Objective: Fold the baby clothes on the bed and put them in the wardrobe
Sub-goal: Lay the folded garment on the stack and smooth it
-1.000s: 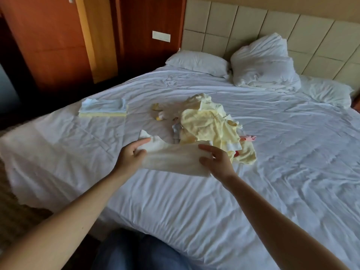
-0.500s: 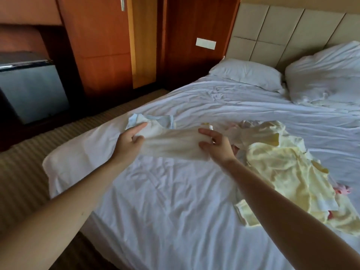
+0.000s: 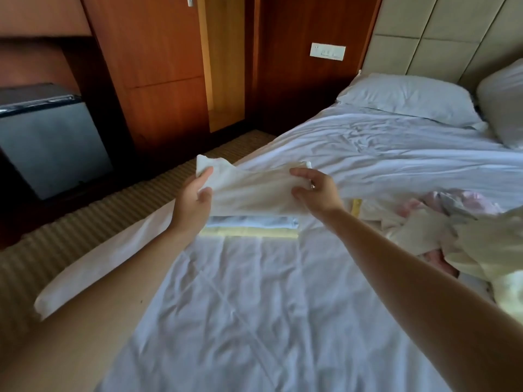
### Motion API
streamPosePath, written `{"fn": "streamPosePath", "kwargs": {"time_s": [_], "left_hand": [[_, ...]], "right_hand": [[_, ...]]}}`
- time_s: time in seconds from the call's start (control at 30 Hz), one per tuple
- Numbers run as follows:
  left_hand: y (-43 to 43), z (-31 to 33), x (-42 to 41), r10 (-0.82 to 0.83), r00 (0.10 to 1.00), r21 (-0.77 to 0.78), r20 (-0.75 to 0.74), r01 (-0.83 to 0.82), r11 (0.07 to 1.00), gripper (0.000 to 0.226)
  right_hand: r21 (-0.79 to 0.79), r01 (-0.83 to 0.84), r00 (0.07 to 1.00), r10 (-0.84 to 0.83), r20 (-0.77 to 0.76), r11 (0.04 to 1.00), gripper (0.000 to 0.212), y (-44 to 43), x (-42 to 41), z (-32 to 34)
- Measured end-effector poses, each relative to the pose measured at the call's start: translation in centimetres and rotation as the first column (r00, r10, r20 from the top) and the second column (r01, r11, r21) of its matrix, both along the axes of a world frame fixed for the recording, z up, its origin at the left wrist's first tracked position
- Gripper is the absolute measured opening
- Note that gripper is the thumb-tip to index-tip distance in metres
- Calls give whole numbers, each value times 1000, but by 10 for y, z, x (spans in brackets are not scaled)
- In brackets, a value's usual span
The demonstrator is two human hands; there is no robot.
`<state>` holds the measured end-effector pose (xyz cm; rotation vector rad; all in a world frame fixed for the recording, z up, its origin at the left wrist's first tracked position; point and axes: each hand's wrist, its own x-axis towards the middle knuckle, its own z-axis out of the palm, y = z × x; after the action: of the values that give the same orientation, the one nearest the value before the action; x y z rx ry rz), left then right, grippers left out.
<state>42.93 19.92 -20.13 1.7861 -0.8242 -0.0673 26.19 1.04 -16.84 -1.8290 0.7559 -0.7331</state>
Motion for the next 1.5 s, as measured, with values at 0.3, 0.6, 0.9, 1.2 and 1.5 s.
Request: {"fn": "streamPosePath", "kwargs": {"time_s": [0.3,0.6,0.9,1.2,1.5], "left_hand": [[-39,-59,47,76,997,155,28,-80,985,47],[-41,-69,48,298,952,178,66,-306,935,45],[-54,-60,30,-23,827,312,561,-186,932,40],[-50,-78,31,-155,913,689,377,-164,706,74],[-13,-43,-29,-268,875,761,404,-158,629,64]], "right_hand": [[-68,58,989,-67,-134,996,45,-35,60,-58],[-64,140,975,-148,-163,988,35,-31,64,-80],[-607,-220,905,-72,-419,764,52,-17,69,-73],[-513,-362,766,-65,-640,778,69,-12,62,-109],[-463,-478,671,-30,-741,746,68,23,2,-67]]}}
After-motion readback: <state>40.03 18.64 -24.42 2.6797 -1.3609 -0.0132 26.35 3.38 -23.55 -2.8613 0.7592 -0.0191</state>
